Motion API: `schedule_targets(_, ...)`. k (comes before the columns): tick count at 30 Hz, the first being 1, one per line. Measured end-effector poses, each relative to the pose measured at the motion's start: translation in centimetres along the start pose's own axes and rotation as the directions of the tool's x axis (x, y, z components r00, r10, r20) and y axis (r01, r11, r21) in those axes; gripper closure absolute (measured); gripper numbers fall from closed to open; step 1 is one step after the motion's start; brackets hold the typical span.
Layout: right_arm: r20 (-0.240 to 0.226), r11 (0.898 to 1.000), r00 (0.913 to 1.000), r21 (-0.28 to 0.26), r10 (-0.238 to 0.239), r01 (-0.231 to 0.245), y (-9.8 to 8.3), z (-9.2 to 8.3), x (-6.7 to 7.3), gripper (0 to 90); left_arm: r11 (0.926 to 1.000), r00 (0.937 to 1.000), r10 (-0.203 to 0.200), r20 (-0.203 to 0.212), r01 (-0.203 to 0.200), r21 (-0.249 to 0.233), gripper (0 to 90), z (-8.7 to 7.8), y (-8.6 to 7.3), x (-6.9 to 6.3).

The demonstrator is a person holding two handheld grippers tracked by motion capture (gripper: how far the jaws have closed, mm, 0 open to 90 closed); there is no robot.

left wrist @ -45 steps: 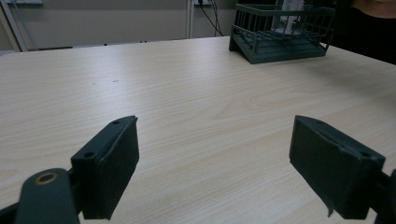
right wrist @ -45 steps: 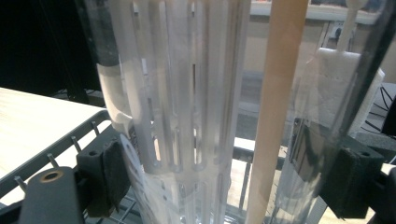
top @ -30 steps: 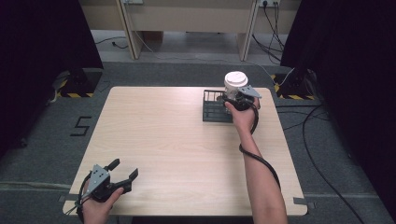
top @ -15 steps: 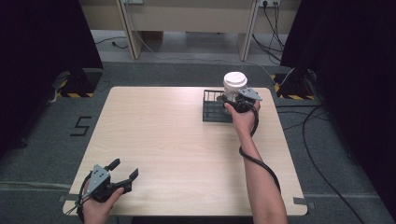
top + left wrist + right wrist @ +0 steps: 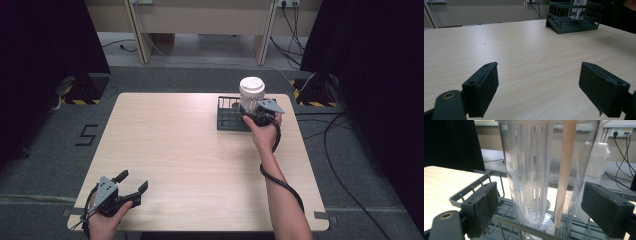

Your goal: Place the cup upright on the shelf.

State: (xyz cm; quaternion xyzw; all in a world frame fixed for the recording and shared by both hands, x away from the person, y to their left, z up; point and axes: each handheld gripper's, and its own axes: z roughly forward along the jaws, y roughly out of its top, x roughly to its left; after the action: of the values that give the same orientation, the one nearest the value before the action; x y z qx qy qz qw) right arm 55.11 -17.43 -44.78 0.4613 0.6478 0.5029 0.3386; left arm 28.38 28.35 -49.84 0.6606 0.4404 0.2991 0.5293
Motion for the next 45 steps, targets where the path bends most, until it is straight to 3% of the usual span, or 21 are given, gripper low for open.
schedule_targets(30,-0.039,1.0,0.9992,0.008,0.004,-0.004,-0.5,-4.6,0.2,15.0,1.0,1.0,0.005,0.001,-0.005,0.002,15.6,0.1,0.0,-0.2)
schedule_targets(45,-0.046,1.0,0.9989,0.005,-0.004,0.004,-1.4,-7.9,-0.3,15.3,1.0,1.0,0.007,0.0,-0.007,0.003,15.5,0.0,0.0,-0.2)
